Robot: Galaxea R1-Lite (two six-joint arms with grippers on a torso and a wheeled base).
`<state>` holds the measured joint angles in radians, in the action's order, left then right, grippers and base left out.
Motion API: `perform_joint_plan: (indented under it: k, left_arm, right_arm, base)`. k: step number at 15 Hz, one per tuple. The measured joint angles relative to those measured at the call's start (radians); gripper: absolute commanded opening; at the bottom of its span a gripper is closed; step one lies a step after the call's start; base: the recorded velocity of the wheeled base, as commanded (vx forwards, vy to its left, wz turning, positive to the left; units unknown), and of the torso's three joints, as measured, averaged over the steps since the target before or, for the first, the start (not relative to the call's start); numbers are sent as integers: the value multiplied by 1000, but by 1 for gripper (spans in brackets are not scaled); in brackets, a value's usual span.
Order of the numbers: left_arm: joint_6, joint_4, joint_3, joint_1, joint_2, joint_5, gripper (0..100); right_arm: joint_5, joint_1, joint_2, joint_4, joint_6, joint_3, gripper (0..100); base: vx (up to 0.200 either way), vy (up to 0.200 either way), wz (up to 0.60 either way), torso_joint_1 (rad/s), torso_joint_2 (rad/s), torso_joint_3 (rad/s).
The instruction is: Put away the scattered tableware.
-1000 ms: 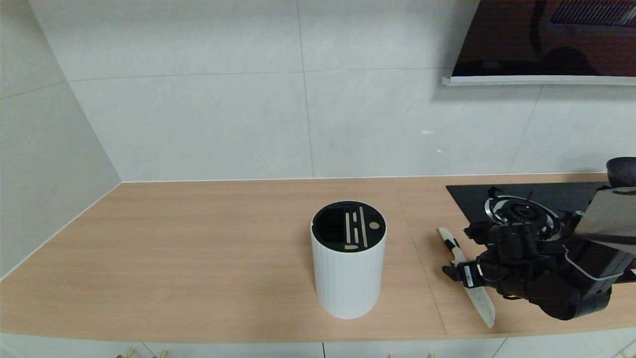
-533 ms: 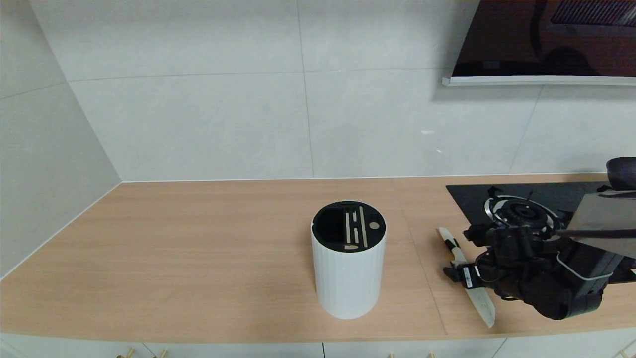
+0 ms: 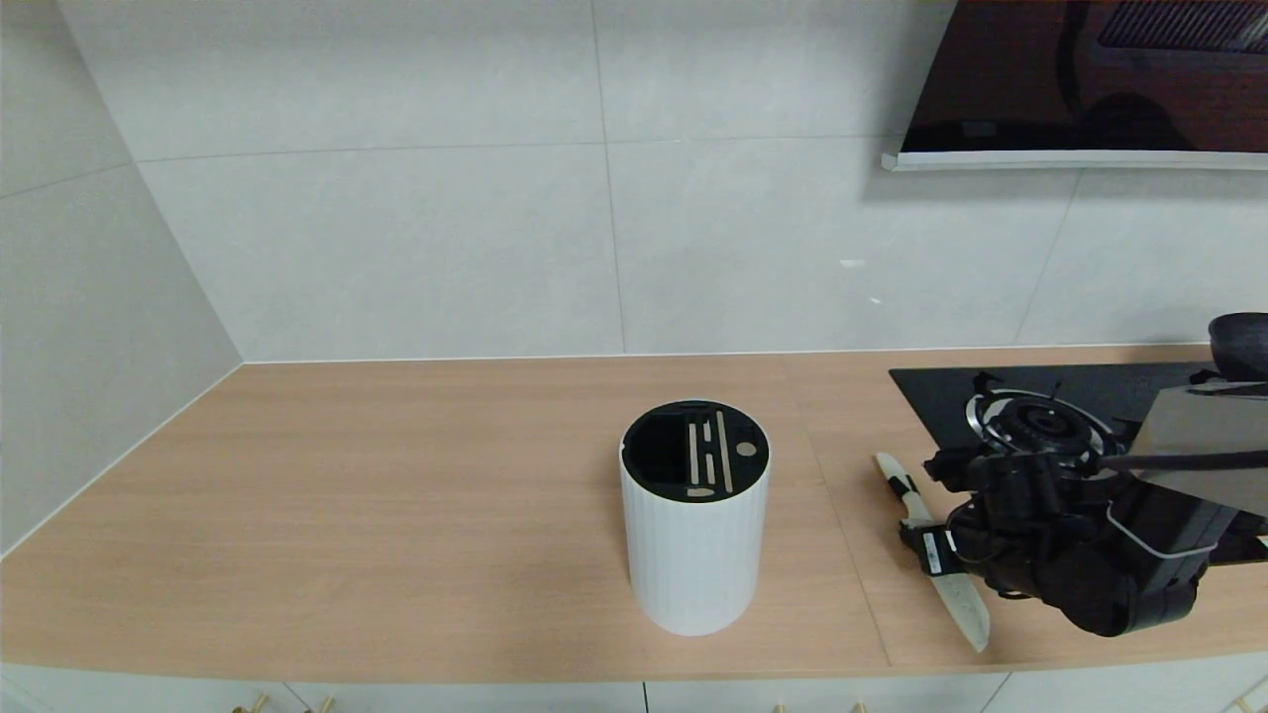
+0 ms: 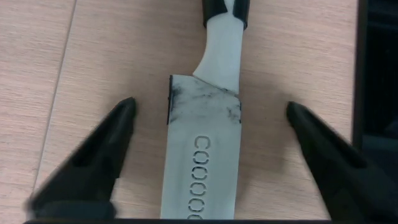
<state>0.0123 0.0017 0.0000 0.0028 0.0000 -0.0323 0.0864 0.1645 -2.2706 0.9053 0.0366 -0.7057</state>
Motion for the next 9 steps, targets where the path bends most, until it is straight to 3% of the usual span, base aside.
perform_joint_plan:
  k: [9]
  left_arm:
    - [0,0,0,0,0,0,100]
  right_arm:
    - [6,-1,11,-7,-1,3,0]
  base:
    - [0,0,0,0,0,0]
